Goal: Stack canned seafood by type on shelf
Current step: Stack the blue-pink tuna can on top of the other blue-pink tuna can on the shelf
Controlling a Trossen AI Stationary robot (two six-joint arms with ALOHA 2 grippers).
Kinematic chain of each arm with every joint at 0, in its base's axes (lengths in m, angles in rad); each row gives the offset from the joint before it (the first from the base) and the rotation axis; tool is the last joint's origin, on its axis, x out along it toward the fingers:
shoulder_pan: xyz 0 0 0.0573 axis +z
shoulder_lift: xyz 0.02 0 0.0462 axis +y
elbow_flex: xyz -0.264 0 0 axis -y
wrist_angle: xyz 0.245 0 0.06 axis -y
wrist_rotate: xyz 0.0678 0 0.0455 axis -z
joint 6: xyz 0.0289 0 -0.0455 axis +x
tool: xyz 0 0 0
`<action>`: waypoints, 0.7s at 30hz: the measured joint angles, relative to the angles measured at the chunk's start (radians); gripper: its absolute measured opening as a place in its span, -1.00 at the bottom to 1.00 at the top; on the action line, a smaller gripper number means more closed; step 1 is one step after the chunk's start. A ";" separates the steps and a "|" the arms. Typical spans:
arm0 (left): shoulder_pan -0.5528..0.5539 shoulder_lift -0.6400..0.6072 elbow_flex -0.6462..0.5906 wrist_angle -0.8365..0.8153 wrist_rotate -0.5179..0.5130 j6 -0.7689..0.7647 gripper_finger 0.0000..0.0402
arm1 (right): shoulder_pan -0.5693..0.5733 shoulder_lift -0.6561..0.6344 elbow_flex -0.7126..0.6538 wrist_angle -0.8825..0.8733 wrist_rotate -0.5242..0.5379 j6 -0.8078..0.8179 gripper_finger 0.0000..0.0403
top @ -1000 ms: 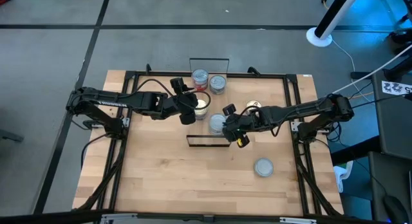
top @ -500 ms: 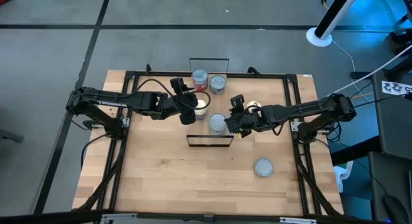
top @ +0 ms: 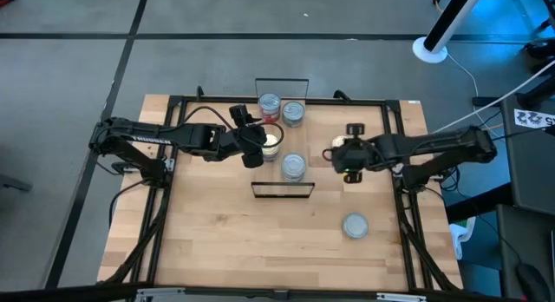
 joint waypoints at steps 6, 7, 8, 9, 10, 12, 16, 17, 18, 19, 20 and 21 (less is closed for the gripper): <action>0.002 0.000 0.000 0.007 0.093 -0.053 0.18 | -0.050 -0.097 -0.165 0.057 -0.015 0.042 -0.56; 0.002 0.000 0.000 0.007 0.108 -0.060 0.18 | -0.062 -0.107 -0.196 0.080 -0.016 0.039 -0.56; 0.002 0.000 0.000 0.007 0.118 -0.068 0.18 | -0.076 -0.114 -0.225 0.109 -0.023 0.036 -0.56; 0.001 0.000 0.000 0.007 0.125 -0.076 0.18 | -0.089 -0.116 -0.252 0.137 -0.035 0.033 -0.56; 0.001 0.000 0.000 0.007 0.130 -0.085 0.18 | -0.103 -0.117 -0.280 0.166 -0.054 0.029 -0.56; 0.001 0.000 0.000 0.007 0.145 -0.111 0.18 | -0.132 -0.114 -0.332 0.228 -0.099 0.007 -0.56; 0.001 0.000 0.000 0.006 0.218 -0.154 0.18 | -0.174 -0.105 -0.422 0.370 -0.172 -0.017 -0.56; 0.001 0.000 0.000 0.005 0.243 -0.155 0.18 | -0.181 -0.106 -0.437 0.397 -0.187 -0.019 -0.56; 0.001 0.000 0.000 0.001 0.264 -0.154 0.18 | -0.186 -0.106 -0.447 0.420 -0.199 -0.019 -0.56; 0.001 0.000 0.000 -0.002 0.281 -0.150 0.18 | -0.193 -0.106 -0.451 0.425 -0.211 -0.020 -0.56; 0.001 0.000 0.000 -0.001 0.295 -0.149 0.18 | -0.197 -0.106 -0.452 0.419 -0.216 -0.020 -0.56; 0.001 0.000 0.000 -0.001 0.302 -0.147 0.18 | -0.199 -0.106 -0.452 0.418 -0.220 -0.020 -0.56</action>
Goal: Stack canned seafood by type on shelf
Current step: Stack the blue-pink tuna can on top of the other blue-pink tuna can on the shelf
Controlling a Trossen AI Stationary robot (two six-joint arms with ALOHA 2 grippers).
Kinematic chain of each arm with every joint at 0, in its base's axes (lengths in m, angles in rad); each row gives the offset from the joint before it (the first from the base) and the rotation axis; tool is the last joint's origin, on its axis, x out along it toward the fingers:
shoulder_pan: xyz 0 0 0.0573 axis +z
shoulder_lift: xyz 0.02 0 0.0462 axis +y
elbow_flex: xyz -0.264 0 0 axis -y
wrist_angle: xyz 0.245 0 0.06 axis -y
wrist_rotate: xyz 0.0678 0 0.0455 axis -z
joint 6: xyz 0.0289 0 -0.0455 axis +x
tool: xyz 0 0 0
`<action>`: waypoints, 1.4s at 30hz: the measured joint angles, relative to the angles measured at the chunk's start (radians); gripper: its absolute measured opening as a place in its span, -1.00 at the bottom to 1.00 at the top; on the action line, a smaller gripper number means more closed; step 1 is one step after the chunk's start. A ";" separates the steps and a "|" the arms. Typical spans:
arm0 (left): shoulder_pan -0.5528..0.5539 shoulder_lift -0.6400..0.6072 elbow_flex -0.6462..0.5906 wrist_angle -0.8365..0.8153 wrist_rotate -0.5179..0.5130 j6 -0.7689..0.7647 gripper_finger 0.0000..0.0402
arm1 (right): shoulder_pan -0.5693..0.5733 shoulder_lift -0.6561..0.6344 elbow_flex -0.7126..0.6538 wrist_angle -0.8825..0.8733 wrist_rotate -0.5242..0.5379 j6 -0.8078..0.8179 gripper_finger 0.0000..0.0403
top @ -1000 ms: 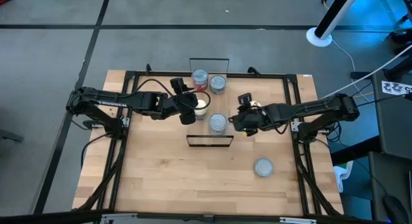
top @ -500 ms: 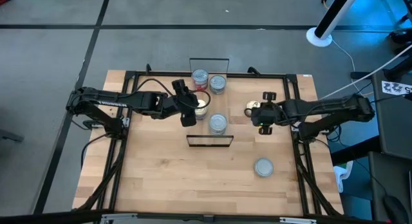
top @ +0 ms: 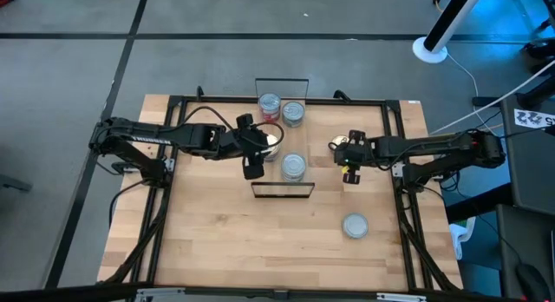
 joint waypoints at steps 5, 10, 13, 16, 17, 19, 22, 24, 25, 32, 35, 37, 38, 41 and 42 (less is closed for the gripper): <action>0.001 0.000 0.000 0.000 0.004 0.000 0.18 | 0.000 0.001 0.000 0.005 -0.006 0.000 -0.56; 0.001 0.000 0.000 0.000 0.004 0.000 0.18 | 0.000 0.030 0.000 0.032 0.024 -0.004 -0.56; 0.001 0.000 0.000 0.000 0.004 0.000 0.18 | -0.008 0.063 0.000 0.050 0.025 -0.036 -0.56; 0.001 0.000 0.000 0.000 0.004 0.000 0.18 | -0.035 0.099 0.000 0.053 0.024 -0.053 -0.56; 0.001 0.000 0.000 0.000 0.004 -0.001 0.18 | -0.047 0.111 -0.001 0.052 0.031 -0.053 -0.56; 0.001 0.000 0.000 0.000 0.004 -0.003 0.18 | -0.072 0.124 -0.001 0.051 0.039 -0.053 -0.56; 0.001 0.000 0.000 0.000 0.004 -0.004 0.18 | -0.106 0.139 -0.001 0.050 0.016 -0.054 -0.56; 0.001 0.000 0.000 0.000 0.004 -0.004 0.18 | -0.125 0.143 -0.001 0.051 -0.017 -0.054 -0.56; 0.001 0.000 0.000 0.000 0.004 -0.004 0.18 | -0.131 0.143 -0.001 0.050 -0.031 -0.054 -0.56; 0.001 0.000 0.000 0.000 0.004 0.000 0.18 | -0.135 0.143 -0.001 0.047 -0.058 -0.098 -0.56; 0.001 0.000 0.000 0.000 0.004 0.000 0.18 | -0.135 0.143 -0.001 0.048 -0.058 -0.105 -0.56; 0.001 0.000 0.000 0.000 0.004 0.000 0.18 | -0.135 0.143 -0.001 0.048 -0.058 -0.105 -0.56; 0.001 0.000 0.000 0.000 0.004 0.000 0.18 | -0.135 0.143 -0.001 0.048 -0.058 -0.105 -0.56; 0.001 0.000 0.000 0.000 0.004 0.000 0.18 | -0.135 0.143 -0.001 0.050 -0.057 -0.105 -0.56; 0.001 0.000 0.000 0.000 0.004 0.000 0.18 | -0.136 0.143 -0.001 0.050 -0.055 -0.105 -0.56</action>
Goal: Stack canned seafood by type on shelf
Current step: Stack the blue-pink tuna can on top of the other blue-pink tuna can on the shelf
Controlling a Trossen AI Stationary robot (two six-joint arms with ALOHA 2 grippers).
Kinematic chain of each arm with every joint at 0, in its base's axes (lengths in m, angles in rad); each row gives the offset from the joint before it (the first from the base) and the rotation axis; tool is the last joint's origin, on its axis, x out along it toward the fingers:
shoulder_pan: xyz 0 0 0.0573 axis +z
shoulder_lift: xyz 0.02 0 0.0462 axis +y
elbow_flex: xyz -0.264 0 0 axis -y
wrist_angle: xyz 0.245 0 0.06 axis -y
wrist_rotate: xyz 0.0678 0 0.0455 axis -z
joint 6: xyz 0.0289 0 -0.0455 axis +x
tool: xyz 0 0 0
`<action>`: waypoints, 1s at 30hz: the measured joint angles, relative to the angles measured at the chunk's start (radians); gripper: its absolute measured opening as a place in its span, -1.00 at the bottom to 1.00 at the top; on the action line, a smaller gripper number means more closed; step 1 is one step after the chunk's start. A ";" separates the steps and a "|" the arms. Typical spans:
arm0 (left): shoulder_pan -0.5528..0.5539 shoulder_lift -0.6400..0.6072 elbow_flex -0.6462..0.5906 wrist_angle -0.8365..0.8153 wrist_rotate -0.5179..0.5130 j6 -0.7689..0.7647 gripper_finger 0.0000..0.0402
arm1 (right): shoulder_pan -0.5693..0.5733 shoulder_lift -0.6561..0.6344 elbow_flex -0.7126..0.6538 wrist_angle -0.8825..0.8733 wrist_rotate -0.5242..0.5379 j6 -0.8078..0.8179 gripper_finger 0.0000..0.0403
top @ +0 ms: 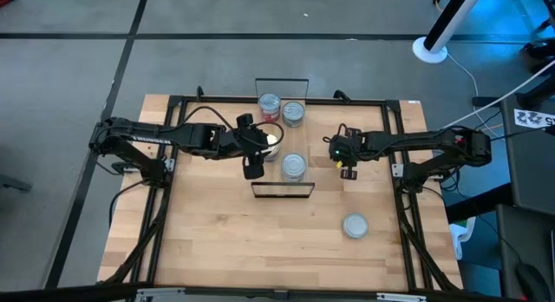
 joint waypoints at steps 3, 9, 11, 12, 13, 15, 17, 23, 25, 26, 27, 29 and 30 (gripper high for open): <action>0.000 0.000 0.000 0.000 0.000 0.000 0.18 | 0.000 0.000 0.000 0.000 -0.002 0.000 -0.56; 0.000 0.000 0.000 0.000 0.000 0.001 0.18 | 0.000 0.000 0.000 0.004 -0.001 0.000 -0.56; 0.000 0.000 0.000 0.000 0.000 0.001 0.18 | 0.000 0.000 0.000 0.004 -0.001 0.000 -0.56; 0.000 0.000 0.000 0.000 0.000 0.001 0.18 | 0.000 0.000 0.000 0.004 -0.001 0.000 -0.56; 0.000 0.000 0.000 0.000 0.000 0.001 0.18 | 0.000 0.000 0.000 0.004 -0.001 0.000 -0.56; 0.000 0.000 0.000 0.000 0.000 0.001 0.18 | 0.000 0.009 0.000 0.007 0.000 0.000 -0.56; 0.000 0.000 0.000 0.000 0.000 0.001 0.18 | 0.000 0.029 0.000 0.008 0.000 0.000 -0.56; 0.000 0.000 0.000 0.000 0.000 0.001 0.18 | 0.001 0.094 0.005 0.043 0.045 -0.001 -0.56; 0.000 0.000 0.000 0.000 0.000 0.000 0.18 | 0.001 0.097 0.004 0.052 0.053 -0.002 -0.56; 0.000 0.000 0.000 0.000 0.000 0.000 0.18 | 0.001 0.097 0.004 0.054 0.056 -0.001 -0.56; 0.000 0.000 0.000 0.000 0.000 0.000 0.18 | 0.001 0.097 0.004 0.057 0.062 -0.001 -0.57; 0.000 0.000 0.000 0.000 0.000 0.001 0.18 | 0.001 0.098 0.004 0.059 0.076 -0.001 -0.59; 0.000 0.000 0.000 0.000 0.000 0.001 0.18 | 0.001 0.098 0.004 0.060 0.079 -0.002 -0.61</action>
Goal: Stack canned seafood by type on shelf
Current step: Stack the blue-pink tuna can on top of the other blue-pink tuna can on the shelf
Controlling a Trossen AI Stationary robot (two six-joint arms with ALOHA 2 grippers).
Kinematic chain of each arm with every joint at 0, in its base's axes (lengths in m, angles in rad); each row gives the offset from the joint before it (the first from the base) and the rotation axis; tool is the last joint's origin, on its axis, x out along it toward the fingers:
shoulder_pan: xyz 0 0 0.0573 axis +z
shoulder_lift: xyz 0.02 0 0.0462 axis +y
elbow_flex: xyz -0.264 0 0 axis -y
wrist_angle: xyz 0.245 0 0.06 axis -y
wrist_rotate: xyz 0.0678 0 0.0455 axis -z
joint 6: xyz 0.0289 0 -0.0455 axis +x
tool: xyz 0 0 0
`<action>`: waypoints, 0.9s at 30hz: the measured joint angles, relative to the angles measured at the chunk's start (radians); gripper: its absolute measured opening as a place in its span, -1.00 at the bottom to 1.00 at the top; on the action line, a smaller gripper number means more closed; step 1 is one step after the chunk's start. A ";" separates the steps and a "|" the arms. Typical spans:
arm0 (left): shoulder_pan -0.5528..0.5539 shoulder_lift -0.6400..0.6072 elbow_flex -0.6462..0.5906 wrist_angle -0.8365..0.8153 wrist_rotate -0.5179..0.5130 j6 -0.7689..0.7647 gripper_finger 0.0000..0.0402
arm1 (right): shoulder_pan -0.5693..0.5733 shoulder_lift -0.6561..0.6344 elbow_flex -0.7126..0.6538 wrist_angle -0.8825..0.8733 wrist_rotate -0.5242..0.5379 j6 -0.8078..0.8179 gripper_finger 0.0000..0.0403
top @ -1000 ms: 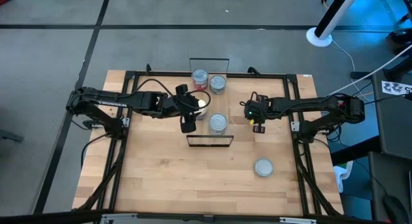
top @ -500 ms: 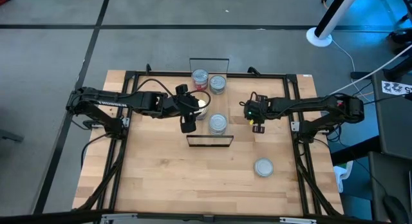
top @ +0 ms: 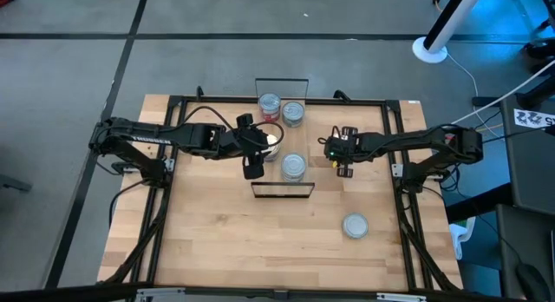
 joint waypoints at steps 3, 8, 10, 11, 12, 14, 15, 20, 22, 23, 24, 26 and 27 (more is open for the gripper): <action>0.000 0.000 0.000 0.000 0.000 0.000 0.18 | 0.000 0.000 0.000 0.001 0.008 0.000 -0.74; 0.000 0.000 0.000 0.000 0.000 0.000 0.18 | 0.000 0.000 -0.002 0.000 0.018 0.000 -0.97; 0.000 0.000 0.000 0.000 0.000 0.000 0.18 | 0.000 0.001 -0.001 0.000 0.022 0.000 -0.95; 0.000 0.000 0.000 0.000 0.000 0.000 0.18 | 0.000 0.001 -0.002 0.000 0.023 0.000 -0.94; 0.000 0.000 0.000 0.000 0.000 0.000 0.18 | 0.000 0.001 -0.002 0.000 0.024 0.000 -0.94; 0.000 0.000 0.000 0.000 0.000 0.000 0.18 | 0.000 0.001 -0.002 0.000 0.023 0.000 -0.97; 0.000 0.000 0.000 0.000 0.000 0.000 0.18 | 0.000 0.001 -0.002 0.000 0.023 0.000 -0.98; 0.000 0.000 0.000 0.000 0.000 0.000 0.18 | 0.000 0.000 -0.002 -0.002 0.020 0.000 -0.99; 0.000 0.000 0.000 0.000 0.000 0.000 0.18 | 0.000 -0.004 -0.002 -0.003 0.020 0.000 -0.99; 0.000 0.000 0.000 0.000 0.000 0.000 0.18 | 0.000 -0.007 -0.002 -0.004 0.019 0.000 -0.99; 0.000 0.000 0.000 0.000 0.000 0.000 0.18 | 0.000 -0.011 -0.002 -0.004 0.017 0.000 -0.99; 0.000 0.000 0.000 0.000 0.000 -0.001 0.18 | 0.000 -0.017 0.004 -0.021 0.008 0.000 -0.99; 0.000 0.000 0.000 0.000 0.000 -0.001 0.18 | 0.000 -0.020 0.009 -0.030 0.002 0.001 -0.99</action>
